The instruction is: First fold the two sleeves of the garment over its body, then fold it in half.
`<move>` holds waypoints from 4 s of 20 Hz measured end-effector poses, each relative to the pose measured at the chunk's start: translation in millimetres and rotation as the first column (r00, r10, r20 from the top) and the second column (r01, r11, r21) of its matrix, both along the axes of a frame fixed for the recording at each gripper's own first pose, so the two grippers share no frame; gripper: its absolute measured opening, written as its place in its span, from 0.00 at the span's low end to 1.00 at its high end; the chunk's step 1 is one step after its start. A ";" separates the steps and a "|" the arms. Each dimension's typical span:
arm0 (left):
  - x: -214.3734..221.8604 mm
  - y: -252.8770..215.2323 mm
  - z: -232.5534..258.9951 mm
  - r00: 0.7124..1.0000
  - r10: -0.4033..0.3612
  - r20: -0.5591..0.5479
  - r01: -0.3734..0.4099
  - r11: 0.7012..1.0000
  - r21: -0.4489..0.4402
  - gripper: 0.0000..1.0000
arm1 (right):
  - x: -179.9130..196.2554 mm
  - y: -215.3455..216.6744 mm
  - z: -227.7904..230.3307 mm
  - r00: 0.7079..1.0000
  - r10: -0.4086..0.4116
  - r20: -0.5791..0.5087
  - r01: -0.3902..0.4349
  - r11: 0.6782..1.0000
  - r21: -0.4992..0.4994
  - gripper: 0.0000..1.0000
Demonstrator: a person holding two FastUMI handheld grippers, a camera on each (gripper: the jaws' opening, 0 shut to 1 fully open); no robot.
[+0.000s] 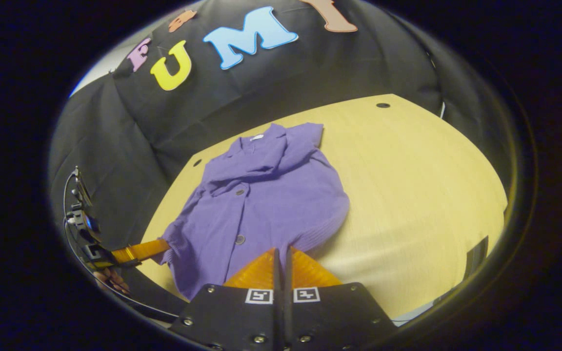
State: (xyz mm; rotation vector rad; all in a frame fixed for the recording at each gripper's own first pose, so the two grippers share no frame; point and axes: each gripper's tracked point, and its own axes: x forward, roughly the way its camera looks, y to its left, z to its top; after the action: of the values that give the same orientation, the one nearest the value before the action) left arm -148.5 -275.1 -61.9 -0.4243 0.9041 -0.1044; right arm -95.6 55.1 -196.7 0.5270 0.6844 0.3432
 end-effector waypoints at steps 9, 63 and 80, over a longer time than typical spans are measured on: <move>98.7 -10.9 55.0 0.991 -0.010 0.134 0.011 1.000 -0.007 0.07 | 68.3 -11.2 62.4 0.990 -0.038 0.133 0.029 0.997 0.065 0.01; 326.5 -11.4 103.7 0.882 -0.072 0.465 -0.114 0.926 0.359 0.94 | 259.0 -87.5 153.3 0.878 -0.133 0.460 0.298 0.904 -0.307 0.93; 213.3 -15.6 193.8 0.756 -0.129 0.642 -0.100 0.946 0.309 0.93 | 135.6 -48.1 211.9 0.805 -0.162 0.571 0.392 0.867 -0.307 0.93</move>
State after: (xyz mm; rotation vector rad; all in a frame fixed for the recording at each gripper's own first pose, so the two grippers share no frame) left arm 64.8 -290.7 131.9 -0.0453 0.2070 -0.1060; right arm 40.0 7.0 15.2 0.1032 0.1148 0.0402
